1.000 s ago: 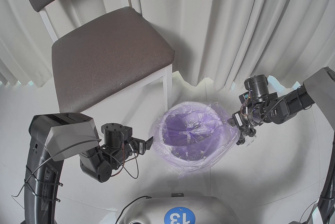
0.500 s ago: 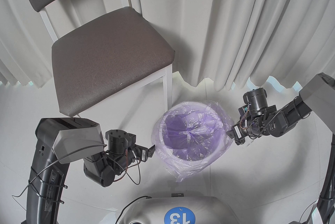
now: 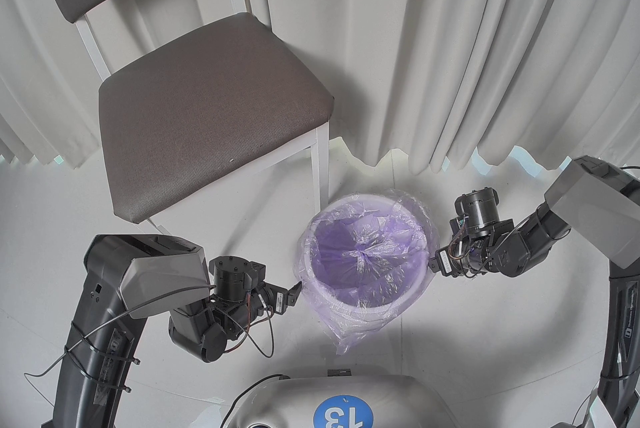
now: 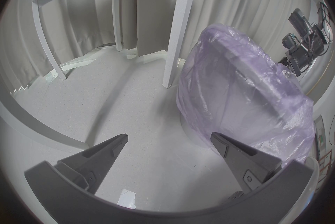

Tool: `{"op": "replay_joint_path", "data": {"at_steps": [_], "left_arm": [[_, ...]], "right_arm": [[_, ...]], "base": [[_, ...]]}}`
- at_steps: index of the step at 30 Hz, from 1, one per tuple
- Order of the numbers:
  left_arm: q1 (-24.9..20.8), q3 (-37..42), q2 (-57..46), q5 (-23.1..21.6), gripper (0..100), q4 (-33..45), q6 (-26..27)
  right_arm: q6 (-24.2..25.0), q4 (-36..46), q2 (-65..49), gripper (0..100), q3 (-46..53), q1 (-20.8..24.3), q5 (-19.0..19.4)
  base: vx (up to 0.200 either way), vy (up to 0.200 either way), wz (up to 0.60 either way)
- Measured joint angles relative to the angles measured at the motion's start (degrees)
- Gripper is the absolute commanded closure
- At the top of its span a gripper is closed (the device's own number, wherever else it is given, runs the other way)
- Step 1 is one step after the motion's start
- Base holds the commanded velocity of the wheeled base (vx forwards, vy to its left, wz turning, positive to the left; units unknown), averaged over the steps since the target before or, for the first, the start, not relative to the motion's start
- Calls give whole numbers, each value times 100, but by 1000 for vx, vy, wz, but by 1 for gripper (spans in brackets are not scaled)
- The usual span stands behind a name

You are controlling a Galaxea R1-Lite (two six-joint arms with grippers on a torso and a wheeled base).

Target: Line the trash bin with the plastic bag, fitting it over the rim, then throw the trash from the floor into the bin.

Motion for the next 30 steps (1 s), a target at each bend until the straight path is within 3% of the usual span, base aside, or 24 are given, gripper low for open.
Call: {"op": "replay_joint_path", "data": {"at_steps": [12,24,30], "left_arm": [[52,-363,105,328,0,367,-23],[44,-1122,288,1122,0,556,-88],[52,-1251,361,1163,0,572,-88]], "right_arm": [[169,-406,516,0,-80,-63,10],[406,-474,807,0,-315,-79,27],[371,-428,674,0,-80,-94,16]], "base": [[0,0,0],[0,0,0],[0,0,0]]}}
